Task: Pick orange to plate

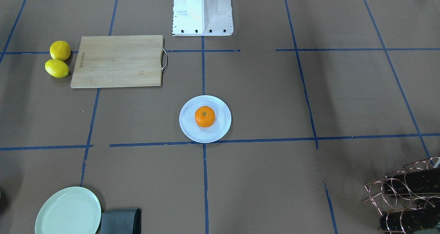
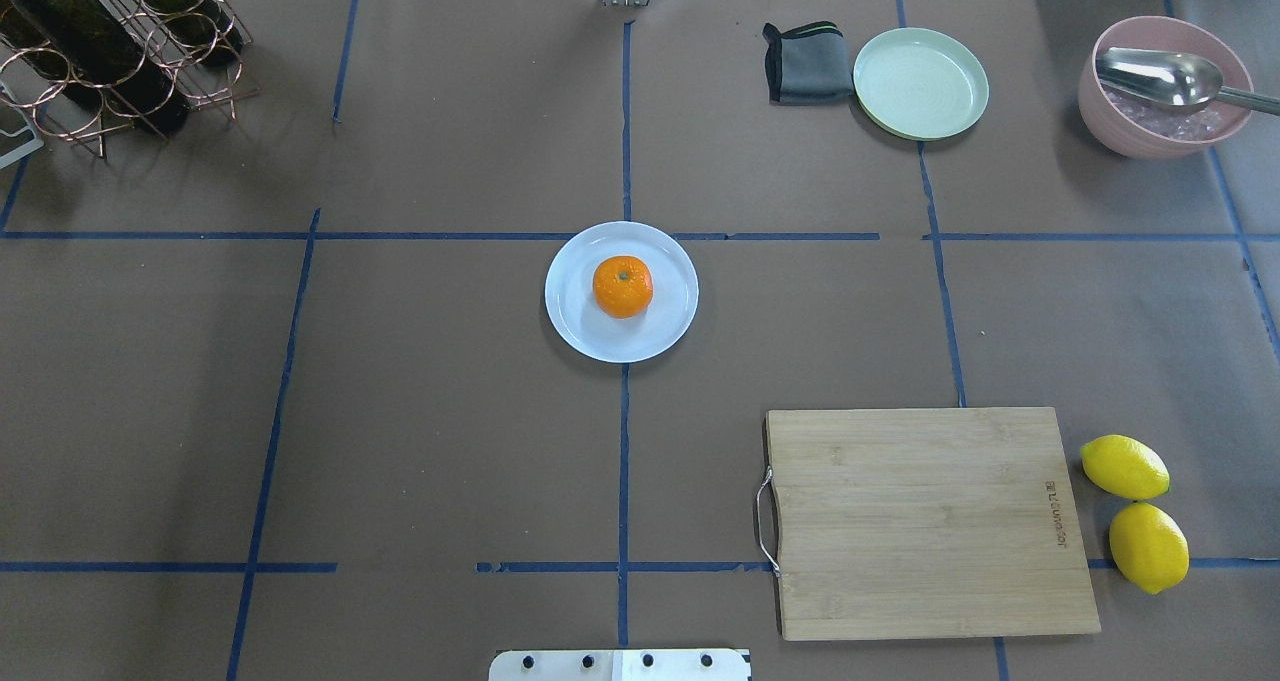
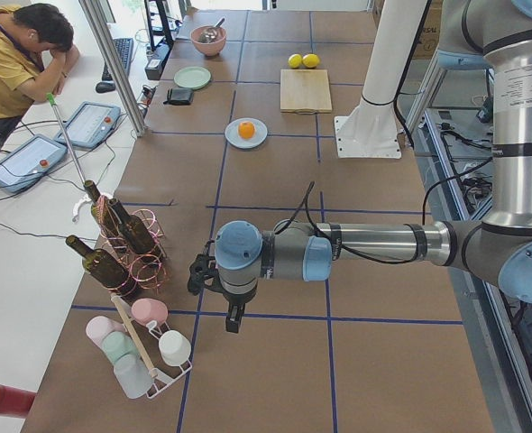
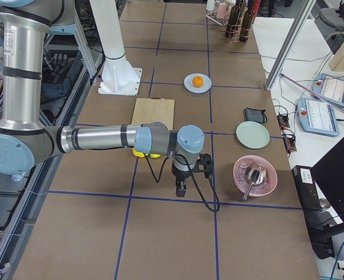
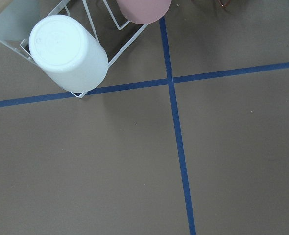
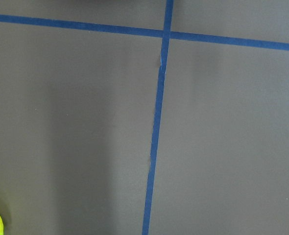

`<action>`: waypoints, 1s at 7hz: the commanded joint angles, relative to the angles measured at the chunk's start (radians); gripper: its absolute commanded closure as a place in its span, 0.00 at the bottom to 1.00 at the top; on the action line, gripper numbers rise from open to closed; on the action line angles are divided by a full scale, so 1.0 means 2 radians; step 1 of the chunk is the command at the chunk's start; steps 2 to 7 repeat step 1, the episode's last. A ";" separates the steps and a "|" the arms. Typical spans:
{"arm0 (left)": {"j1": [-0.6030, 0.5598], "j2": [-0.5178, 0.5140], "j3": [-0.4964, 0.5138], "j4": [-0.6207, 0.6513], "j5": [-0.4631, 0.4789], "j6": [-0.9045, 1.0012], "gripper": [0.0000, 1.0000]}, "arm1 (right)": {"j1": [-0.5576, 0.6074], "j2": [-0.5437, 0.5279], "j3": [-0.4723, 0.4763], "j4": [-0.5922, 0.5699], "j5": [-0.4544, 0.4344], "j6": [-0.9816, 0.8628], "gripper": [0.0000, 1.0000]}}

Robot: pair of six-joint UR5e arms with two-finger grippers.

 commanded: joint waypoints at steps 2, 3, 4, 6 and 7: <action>0.000 0.000 0.000 0.000 -0.001 0.000 0.00 | 0.000 0.000 0.000 0.000 0.000 0.001 0.00; 0.000 0.000 0.000 0.000 -0.001 0.000 0.00 | 0.000 0.000 0.000 0.000 0.000 0.001 0.00; 0.000 0.000 0.000 0.000 -0.001 0.000 0.00 | 0.000 0.000 0.000 0.000 0.000 0.001 0.00; 0.000 0.000 0.000 0.000 -0.001 0.000 0.00 | 0.000 0.000 0.000 0.000 0.000 0.001 0.00; 0.000 0.000 0.000 0.000 -0.001 0.000 0.00 | 0.000 0.000 0.000 0.000 0.000 0.001 0.00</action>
